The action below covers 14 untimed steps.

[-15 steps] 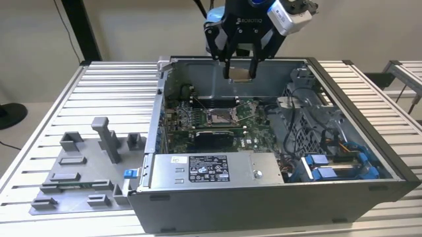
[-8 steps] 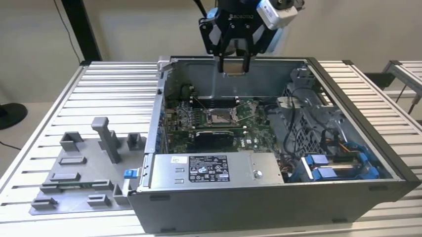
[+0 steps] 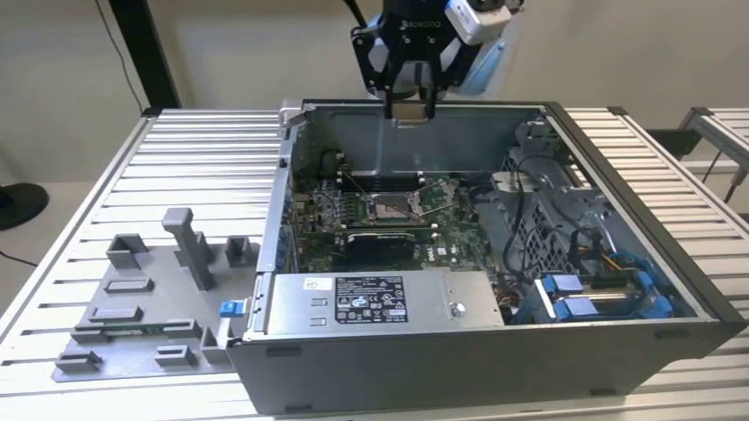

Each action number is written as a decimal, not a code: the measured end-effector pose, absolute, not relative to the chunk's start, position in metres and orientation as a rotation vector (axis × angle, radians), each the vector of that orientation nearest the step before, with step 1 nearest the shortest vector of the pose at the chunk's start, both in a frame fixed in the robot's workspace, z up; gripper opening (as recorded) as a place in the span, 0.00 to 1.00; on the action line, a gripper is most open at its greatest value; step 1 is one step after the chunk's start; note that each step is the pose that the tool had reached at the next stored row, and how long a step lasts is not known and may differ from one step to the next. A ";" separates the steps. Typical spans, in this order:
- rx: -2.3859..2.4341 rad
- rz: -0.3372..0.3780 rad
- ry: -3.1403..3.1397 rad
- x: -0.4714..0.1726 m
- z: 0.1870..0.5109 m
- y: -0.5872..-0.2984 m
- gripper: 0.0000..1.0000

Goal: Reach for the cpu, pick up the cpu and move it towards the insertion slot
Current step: 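Pick up the cpu and move it towards the insertion slot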

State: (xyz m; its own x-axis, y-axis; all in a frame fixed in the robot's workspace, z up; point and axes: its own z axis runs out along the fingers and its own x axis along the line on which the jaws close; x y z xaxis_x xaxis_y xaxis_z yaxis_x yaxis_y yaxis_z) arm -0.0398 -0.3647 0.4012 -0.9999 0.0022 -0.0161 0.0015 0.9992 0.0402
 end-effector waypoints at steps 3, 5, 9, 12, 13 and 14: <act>0.003 0.063 3.125 -0.040 0.399 -0.354 0.00; 0.003 0.063 3.125 -0.041 0.397 -0.347 0.00; 0.003 0.063 3.125 -0.044 0.396 -0.337 0.00; 0.004 0.063 3.125 -0.047 0.395 -0.333 0.00; 0.004 0.063 3.125 -0.047 0.395 -0.332 0.00; 0.007 0.063 3.125 -0.047 0.395 -0.331 0.00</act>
